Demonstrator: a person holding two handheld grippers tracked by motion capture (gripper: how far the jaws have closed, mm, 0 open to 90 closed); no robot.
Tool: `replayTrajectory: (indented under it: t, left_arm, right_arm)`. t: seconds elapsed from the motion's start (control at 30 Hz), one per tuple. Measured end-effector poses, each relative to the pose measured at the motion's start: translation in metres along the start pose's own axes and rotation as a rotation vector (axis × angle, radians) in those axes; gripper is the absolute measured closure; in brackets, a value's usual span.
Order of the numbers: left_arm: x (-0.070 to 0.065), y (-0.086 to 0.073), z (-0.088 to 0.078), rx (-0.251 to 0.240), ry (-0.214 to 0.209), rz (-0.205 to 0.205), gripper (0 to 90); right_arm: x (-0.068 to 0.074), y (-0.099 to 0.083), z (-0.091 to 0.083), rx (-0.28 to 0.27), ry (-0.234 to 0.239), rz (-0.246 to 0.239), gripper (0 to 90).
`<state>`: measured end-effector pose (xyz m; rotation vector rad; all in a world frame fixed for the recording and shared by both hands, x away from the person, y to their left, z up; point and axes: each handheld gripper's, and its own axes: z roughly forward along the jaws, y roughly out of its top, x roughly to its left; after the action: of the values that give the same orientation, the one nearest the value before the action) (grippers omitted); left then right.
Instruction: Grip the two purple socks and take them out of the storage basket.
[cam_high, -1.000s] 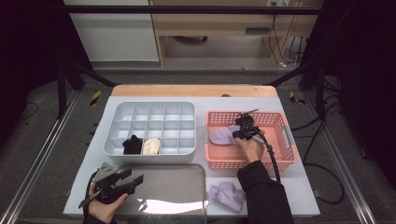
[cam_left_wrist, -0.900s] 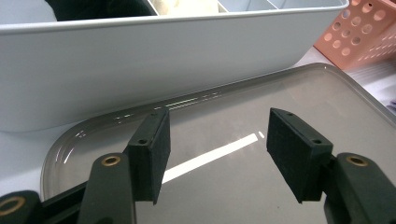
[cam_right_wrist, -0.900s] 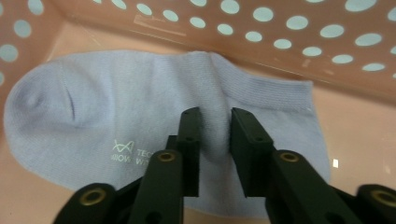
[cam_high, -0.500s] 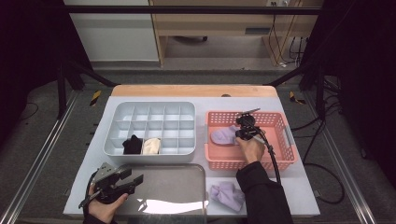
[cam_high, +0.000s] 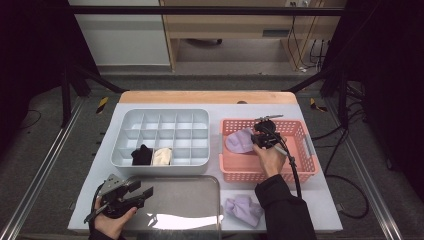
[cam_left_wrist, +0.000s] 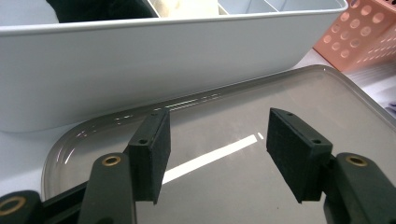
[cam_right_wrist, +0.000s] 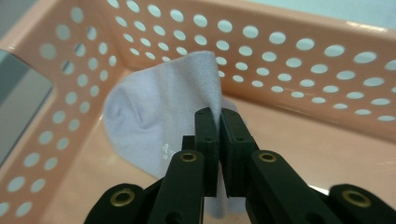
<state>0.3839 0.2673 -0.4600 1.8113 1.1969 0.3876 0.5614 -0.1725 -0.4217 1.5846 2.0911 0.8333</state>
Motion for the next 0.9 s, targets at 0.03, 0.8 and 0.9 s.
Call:
replayTrajectory:
  t: [0.03, 0.8, 0.9]
  left_arm:
    - [0.0, 0.0, 0.0, 0.0, 0.0, 0.001, 39.5]
    - [-0.001, 0.0, 0.0, 0.003, 0.001, 0.004, 39.5]
    - [-0.001, 0.0, 0.0, 0.002, 0.001, 0.003, 39.5]
  right_arm:
    - [0.0, 0.0, -0.006, -0.013, 0.006, -0.008, 87.1]
    - [0.016, -0.017, -0.103, -0.281, 0.132, -0.081, 86.7]
    - [0.018, -0.021, -0.112, -0.315, 0.148, -0.09, 86.7]
